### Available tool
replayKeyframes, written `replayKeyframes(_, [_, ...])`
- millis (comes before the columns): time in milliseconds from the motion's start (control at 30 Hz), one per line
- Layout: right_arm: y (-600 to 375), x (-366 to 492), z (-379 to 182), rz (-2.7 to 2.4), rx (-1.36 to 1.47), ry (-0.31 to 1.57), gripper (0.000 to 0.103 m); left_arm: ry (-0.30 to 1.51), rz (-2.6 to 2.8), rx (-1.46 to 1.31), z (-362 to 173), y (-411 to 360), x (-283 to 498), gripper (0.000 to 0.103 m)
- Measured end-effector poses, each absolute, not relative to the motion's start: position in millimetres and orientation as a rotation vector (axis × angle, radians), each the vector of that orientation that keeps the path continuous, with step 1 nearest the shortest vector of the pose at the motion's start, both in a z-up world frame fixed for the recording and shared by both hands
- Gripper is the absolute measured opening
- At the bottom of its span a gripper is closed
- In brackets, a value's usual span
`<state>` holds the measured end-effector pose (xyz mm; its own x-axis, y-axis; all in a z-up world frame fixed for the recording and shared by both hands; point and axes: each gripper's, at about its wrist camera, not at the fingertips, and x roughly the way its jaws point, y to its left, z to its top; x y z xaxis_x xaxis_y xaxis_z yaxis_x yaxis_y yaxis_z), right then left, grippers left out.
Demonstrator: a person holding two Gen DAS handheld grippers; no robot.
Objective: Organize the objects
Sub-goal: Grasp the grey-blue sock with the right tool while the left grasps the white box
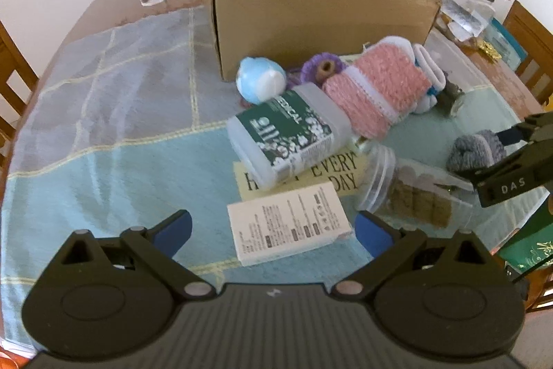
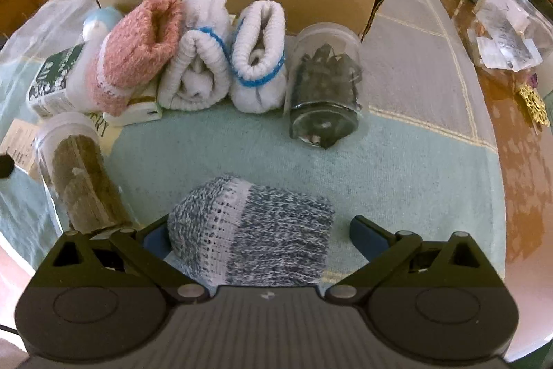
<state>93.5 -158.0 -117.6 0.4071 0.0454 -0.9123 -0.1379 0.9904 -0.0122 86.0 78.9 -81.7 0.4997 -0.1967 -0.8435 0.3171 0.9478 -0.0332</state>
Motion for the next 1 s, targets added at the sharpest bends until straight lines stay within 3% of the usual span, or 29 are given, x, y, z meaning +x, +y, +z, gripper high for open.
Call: replayKeyframes(1000, [-162, 57, -122, 0.149, -0.102, 1.059, 0.103, 1.02, -0.205, 0.117, -115, 88, 99, 0.103])
